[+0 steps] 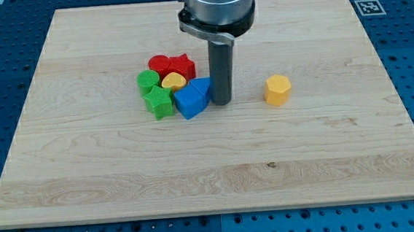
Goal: Drag the yellow hexagon into the group of blocks
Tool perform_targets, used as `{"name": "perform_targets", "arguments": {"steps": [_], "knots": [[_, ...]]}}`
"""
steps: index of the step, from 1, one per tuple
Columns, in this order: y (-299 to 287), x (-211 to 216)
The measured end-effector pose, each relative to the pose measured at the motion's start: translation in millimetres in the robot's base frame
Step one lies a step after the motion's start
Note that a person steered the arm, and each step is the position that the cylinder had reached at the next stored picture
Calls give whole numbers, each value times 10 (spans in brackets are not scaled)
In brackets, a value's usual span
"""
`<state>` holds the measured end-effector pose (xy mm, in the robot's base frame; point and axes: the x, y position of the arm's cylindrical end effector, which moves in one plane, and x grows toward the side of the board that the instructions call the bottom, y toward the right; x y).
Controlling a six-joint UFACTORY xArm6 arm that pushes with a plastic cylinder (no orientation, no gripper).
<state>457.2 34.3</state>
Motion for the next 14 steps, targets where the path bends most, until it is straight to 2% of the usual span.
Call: {"name": "perform_targets", "arguments": {"steps": [2, 3, 4, 7, 8, 10, 12, 14], "knots": [[1086, 327], [1419, 242], [1338, -14], [203, -475], [90, -559], [789, 67], [160, 90], [-175, -243]]}}
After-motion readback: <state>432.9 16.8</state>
